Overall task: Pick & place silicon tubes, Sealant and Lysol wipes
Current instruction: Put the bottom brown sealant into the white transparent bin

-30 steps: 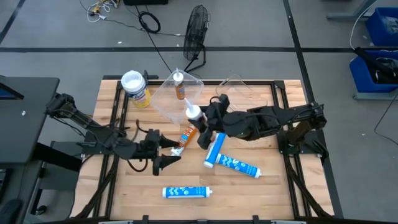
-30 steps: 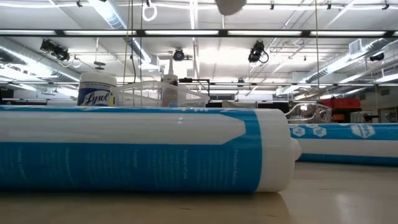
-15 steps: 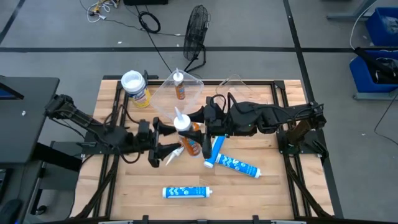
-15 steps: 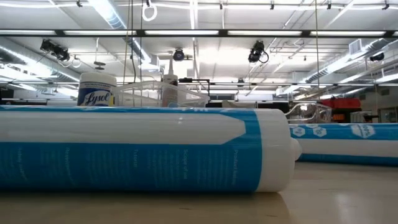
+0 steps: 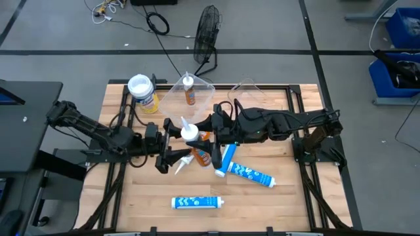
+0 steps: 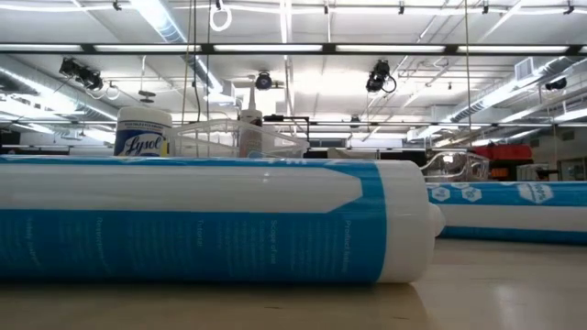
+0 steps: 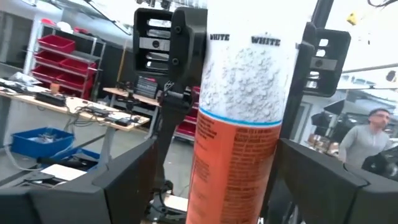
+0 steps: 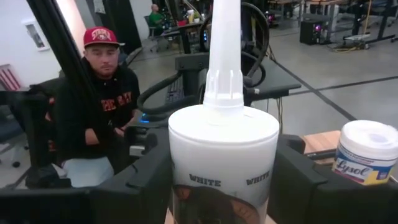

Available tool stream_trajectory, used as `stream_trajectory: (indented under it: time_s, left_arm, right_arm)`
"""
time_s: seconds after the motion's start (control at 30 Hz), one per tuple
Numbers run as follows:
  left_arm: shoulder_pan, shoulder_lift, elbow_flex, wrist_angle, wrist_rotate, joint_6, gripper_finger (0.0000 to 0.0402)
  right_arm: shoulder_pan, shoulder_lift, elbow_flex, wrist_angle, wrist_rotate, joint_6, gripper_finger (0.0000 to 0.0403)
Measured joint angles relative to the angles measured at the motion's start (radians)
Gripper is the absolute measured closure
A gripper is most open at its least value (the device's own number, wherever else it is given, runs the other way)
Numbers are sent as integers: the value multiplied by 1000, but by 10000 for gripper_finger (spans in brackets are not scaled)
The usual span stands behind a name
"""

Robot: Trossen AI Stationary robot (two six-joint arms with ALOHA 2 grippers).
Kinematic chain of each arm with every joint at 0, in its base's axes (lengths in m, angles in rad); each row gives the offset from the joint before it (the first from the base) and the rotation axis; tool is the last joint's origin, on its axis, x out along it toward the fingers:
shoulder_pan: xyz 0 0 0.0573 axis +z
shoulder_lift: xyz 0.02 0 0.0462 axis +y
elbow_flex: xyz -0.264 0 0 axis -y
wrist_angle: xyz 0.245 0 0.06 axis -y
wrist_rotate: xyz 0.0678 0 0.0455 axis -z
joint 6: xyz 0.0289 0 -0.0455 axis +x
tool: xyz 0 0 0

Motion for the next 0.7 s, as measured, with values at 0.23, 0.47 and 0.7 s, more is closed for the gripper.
stream_trajectory:
  time_s: [0.23,0.47,0.7]
  left_arm:
    - [40,0,0,20,62,-29,71]
    - [78,0,0,37,140,-67,71]
    - [119,0,0,39,231,-89,71]
  right_arm:
    - [-22,2,0,1,-34,2,193]
    - [-46,6,0,9,-85,18,193]
    - [-70,6,0,8,-88,18,193]
